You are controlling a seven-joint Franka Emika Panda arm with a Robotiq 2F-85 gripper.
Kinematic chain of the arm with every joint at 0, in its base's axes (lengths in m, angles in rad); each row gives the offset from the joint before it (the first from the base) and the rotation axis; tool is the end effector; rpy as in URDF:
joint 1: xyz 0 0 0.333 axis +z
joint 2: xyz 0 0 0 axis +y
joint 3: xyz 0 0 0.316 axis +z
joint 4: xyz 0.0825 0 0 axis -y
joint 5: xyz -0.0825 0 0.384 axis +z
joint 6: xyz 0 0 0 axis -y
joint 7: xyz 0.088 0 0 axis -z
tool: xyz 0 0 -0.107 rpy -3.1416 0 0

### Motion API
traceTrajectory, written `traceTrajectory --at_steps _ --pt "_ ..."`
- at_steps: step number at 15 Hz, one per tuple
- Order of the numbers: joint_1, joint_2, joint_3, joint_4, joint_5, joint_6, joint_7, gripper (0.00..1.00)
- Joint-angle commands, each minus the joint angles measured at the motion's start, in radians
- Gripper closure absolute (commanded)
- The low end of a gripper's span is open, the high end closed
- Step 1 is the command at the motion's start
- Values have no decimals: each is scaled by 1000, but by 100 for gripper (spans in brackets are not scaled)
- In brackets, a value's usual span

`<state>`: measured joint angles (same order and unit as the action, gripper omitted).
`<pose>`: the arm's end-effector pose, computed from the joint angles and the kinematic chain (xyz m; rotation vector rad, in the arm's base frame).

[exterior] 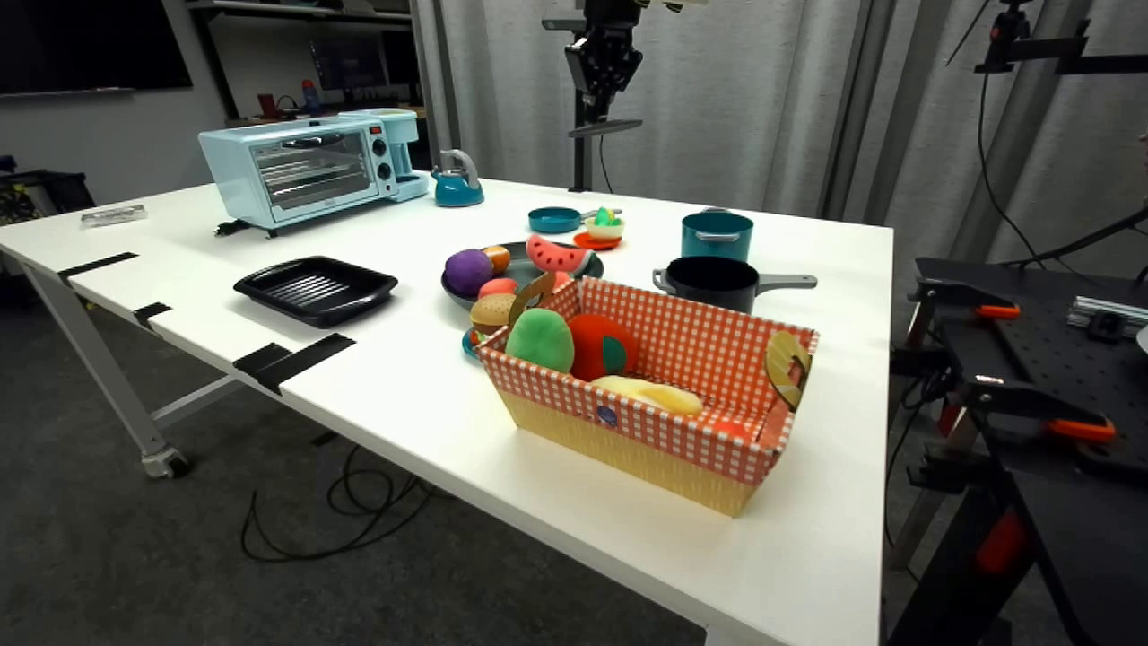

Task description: Remove the lid from the blue pot and place it on top of the blue pan

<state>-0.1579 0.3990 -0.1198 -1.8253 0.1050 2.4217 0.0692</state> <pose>0.6376 -0.1746 0.3382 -3.0514 0.6263 -0.3178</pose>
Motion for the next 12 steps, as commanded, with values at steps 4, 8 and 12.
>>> traceTrajectory --at_steps 4,8,12 --pt "-40 145 -23 201 29 -23 71 96" --pt "-66 208 -46 290 30 -23 120 96" --pt "-84 289 -62 416 25 -25 165 96"
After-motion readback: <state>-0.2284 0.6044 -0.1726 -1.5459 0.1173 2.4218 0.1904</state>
